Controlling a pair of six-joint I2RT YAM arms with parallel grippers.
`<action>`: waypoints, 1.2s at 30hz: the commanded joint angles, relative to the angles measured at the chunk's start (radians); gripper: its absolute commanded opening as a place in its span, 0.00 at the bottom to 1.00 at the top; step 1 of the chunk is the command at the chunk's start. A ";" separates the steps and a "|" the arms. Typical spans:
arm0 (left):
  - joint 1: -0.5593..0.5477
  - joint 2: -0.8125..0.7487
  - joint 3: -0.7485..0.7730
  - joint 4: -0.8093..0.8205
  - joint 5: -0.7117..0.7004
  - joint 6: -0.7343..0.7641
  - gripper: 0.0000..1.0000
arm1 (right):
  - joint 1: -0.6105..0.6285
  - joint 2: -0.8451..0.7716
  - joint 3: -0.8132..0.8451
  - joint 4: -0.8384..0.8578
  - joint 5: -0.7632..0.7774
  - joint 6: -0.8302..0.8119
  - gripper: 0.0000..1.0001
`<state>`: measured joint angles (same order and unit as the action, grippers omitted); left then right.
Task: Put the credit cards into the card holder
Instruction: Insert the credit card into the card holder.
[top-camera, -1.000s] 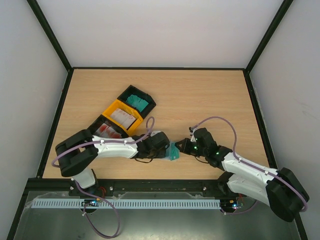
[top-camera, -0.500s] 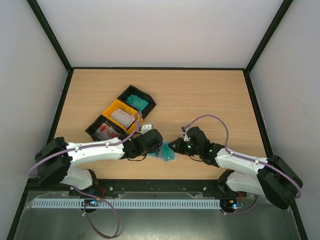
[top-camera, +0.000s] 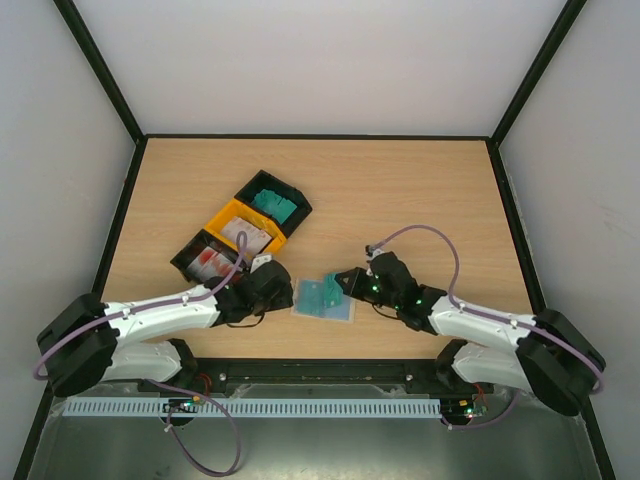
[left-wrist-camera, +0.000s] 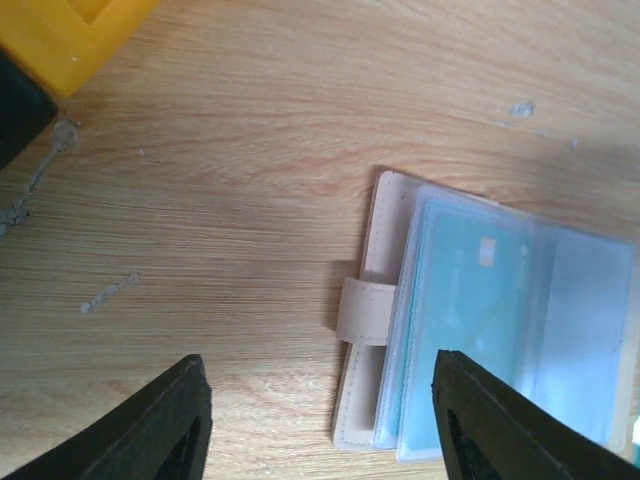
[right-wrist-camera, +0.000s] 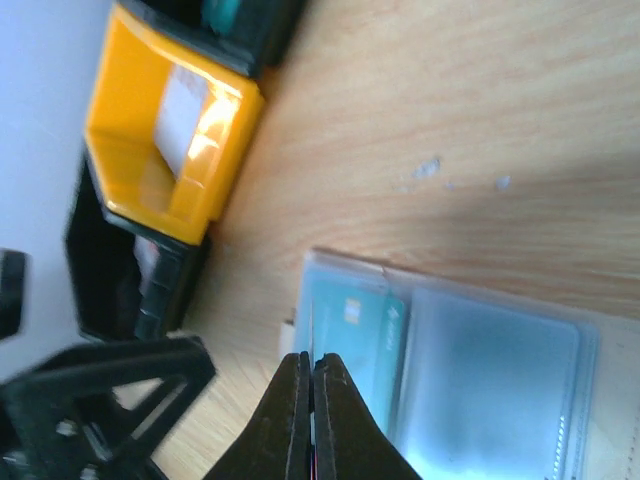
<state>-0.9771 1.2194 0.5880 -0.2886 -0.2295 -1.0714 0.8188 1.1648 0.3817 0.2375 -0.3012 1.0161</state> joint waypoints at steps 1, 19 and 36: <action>0.029 0.001 -0.030 0.102 0.108 0.079 0.64 | 0.005 -0.092 -0.055 0.027 0.142 0.056 0.02; 0.067 0.168 -0.041 0.177 0.236 0.079 0.65 | 0.006 0.069 -0.190 0.407 0.070 0.255 0.02; 0.067 0.208 -0.036 0.154 0.238 0.064 0.46 | 0.005 0.232 -0.183 0.494 0.026 0.192 0.02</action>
<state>-0.9150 1.3991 0.5560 -0.0769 0.0029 -1.0019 0.8188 1.3643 0.2001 0.6777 -0.2680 1.2396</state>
